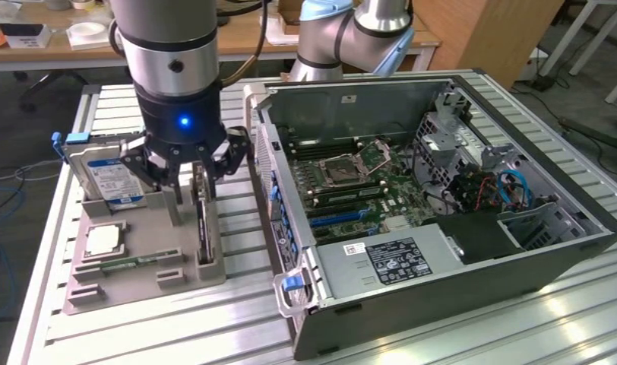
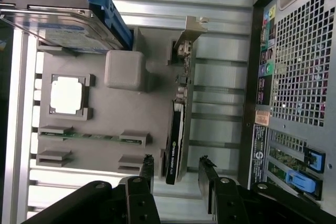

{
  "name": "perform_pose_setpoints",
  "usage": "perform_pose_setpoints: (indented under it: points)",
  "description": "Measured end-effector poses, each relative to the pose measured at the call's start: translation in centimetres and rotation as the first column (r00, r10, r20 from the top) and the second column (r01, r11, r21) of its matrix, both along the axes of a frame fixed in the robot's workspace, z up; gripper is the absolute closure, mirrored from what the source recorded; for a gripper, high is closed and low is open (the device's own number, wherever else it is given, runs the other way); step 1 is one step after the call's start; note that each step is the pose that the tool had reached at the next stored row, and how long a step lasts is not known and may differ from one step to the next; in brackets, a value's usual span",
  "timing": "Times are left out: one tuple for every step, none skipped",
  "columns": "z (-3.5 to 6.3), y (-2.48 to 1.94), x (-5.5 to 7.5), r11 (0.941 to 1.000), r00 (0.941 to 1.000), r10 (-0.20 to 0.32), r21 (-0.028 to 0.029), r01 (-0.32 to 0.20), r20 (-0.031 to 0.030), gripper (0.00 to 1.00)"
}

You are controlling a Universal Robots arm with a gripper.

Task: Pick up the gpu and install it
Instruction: 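Pick up the gpu and move the gpu toward the slot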

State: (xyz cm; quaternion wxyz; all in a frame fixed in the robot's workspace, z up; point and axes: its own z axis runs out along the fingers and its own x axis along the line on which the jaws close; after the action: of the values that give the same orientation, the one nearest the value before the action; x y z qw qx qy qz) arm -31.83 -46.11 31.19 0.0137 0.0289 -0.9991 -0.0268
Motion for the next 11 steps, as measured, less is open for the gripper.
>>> perform_pose_setpoints:
  points:
    - [-0.11,0.0,0.0,1.0,1.0,0.0,0.0002,0.0,0.0,0.53]
    - [-0.23,0.01,0.0,1.0,1.0,0.0,0.0005,0.0,0.0001,0.53]
    - [-0.36,0.01,0.0,1.0,1.0,0.0,0.0006,0.0,0.0,0.53]
    - [-0.49,0.01,0.0,1.0,1.0,0.0,0.0007,0.0,0.0001,0.53]
    - [-0.6,0.01,0.0,1.0,1.0,0.0,0.0006,0.0,0.0,0.53]
    - [-0.72,0.01,0.0,1.0,1.0,0.0,0.0006,0.0,0.0,0.53]
    - [-0.83,0.01,0.0,1.0,1.0,0.0,0.0007,0.0,-0.0001,0.53]
    - [-0.93,0.01,0.0,1.0,1.0,0.0,0.0006,0.0,-0.0001,0.53]
    - [-1.04,0.01,0.0,1.0,1.0,0.0,0.0007,0.0,-0.0001,0.53]
    - [-1.12,0.01,0.0,1.0,1.0,0.0,0.0006,0.0,-0.0002,0.53]
    - [-1.19,0.01,0.0,1.0,1.0,0.0,0.0006,0.0,-0.0002,0.53]
